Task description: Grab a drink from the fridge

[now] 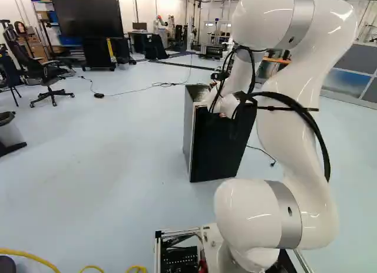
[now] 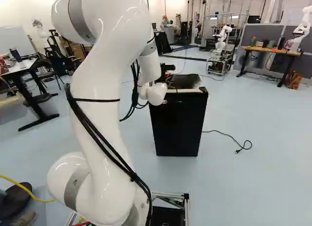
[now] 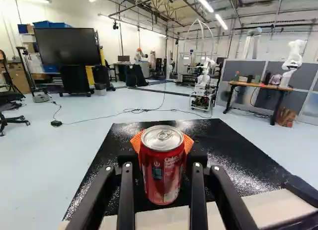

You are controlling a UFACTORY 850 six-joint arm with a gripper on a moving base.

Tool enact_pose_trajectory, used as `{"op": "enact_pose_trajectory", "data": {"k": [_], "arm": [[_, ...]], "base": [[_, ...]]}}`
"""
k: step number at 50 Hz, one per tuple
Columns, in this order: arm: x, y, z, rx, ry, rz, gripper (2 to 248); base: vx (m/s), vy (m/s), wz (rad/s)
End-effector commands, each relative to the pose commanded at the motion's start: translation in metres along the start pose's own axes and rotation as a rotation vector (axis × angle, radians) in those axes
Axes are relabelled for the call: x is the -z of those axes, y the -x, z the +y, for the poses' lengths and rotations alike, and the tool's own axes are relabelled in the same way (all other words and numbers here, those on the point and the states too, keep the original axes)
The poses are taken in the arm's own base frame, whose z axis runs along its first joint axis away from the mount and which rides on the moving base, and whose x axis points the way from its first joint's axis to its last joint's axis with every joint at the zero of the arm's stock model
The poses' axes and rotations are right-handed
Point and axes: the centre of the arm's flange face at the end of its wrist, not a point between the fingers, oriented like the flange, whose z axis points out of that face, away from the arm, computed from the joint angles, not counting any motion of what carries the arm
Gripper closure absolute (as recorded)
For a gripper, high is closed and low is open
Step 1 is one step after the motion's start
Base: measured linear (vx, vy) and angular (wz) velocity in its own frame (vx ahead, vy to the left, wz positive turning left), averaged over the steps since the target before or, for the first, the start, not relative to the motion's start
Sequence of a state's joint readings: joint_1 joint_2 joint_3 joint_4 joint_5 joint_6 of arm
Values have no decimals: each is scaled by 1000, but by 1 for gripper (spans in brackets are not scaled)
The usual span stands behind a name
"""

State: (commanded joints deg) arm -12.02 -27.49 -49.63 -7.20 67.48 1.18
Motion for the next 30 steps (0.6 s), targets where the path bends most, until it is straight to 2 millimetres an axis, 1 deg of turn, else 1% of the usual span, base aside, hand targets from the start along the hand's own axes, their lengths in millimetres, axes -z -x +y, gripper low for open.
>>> {"op": "enact_pose_trajectory", "data": {"k": [17,30], "arm": [[0,-19,1,4,1,33,152],[0,-21,0,4,1,37,152]], "base": [[0,0,0],[0,0,0]]}}
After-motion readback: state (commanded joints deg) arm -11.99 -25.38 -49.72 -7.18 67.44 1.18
